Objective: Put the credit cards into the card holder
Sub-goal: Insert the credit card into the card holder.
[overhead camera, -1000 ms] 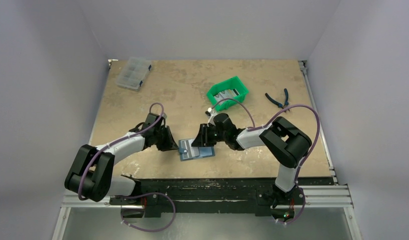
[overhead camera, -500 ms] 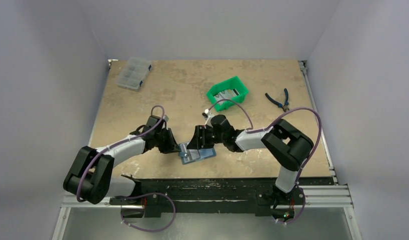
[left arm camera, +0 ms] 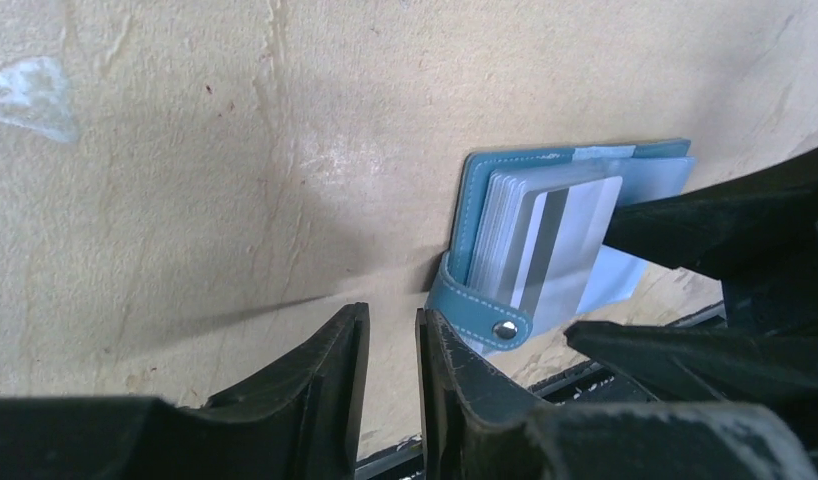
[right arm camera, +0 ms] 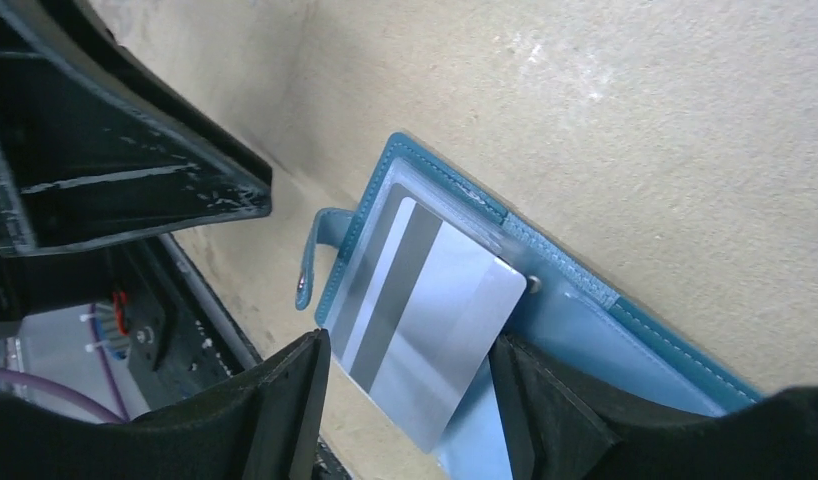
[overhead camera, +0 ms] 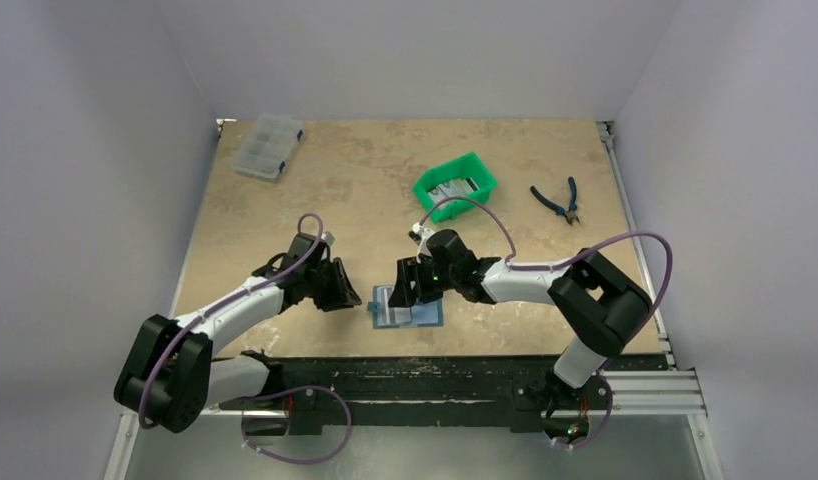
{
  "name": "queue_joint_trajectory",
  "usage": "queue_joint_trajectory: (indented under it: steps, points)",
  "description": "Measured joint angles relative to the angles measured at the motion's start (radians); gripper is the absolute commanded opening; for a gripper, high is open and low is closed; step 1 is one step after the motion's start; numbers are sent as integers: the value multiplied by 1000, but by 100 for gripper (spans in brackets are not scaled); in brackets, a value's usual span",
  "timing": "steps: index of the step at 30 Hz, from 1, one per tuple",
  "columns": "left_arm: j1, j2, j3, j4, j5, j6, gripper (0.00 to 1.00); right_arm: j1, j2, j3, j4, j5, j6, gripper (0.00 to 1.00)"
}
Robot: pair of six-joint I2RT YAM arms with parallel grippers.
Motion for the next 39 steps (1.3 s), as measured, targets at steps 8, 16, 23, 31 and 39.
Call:
queue_joint_trajectory:
  steps: [8,16,23,31,39]
  points:
    - [-42,-19,-38,8,55,-19,24,3,-11,79,-148,98,-89,79]
    - [-90,10,-43,61,70,-27,18,11,-55,103,-270,146,-97,71]
    - [-117,49,-44,93,60,-31,16,81,-82,37,-249,134,-24,63]
    - [-142,72,-56,145,59,-75,13,131,19,113,-204,108,33,62]
    - [-155,32,-70,132,10,-97,13,140,17,151,-226,171,7,70]
